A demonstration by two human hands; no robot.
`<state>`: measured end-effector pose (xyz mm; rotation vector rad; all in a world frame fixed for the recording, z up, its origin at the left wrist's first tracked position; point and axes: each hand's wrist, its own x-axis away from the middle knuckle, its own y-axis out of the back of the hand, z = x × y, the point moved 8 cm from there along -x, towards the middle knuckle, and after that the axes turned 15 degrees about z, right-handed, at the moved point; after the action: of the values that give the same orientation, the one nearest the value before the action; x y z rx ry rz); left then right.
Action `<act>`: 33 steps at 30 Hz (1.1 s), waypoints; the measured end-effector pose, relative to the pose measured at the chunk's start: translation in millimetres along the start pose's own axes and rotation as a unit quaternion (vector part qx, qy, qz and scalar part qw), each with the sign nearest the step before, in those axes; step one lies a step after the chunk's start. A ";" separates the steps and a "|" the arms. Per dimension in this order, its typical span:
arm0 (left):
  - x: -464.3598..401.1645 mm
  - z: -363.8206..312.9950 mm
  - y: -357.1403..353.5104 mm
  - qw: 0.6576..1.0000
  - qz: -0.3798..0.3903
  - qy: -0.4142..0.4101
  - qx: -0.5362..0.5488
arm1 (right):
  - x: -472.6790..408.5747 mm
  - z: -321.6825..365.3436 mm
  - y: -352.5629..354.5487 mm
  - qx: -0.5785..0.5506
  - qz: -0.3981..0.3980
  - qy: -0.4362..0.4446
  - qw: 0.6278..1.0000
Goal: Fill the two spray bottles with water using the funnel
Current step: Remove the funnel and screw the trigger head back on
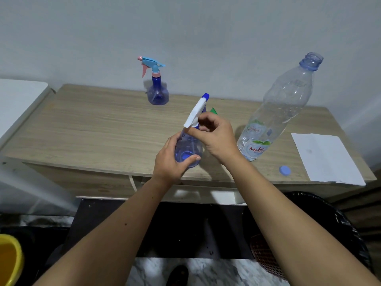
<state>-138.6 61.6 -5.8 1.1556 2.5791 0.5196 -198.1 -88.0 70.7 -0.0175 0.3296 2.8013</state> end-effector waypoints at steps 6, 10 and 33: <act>0.8 -2.8 0.5 1.000 -0.003 -0.004 0.005 | 2.8 4.0 1.7 -0.010 0.034 0.011 0.999; 0.5 -1.8 0.3 1.000 0.002 -0.009 0.002 | 0.6 5.8 2.2 0.008 0.030 0.009 0.999; 11.9 63.2 101.9 0.924 0.077 0.073 -0.367 | 25.5 2.0 8.6 -0.044 -0.148 0.012 0.988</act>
<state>-54.9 147.0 -20.4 1.0534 2.0648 1.4930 -224.9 -87.5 73.3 -0.1102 0.1903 2.5194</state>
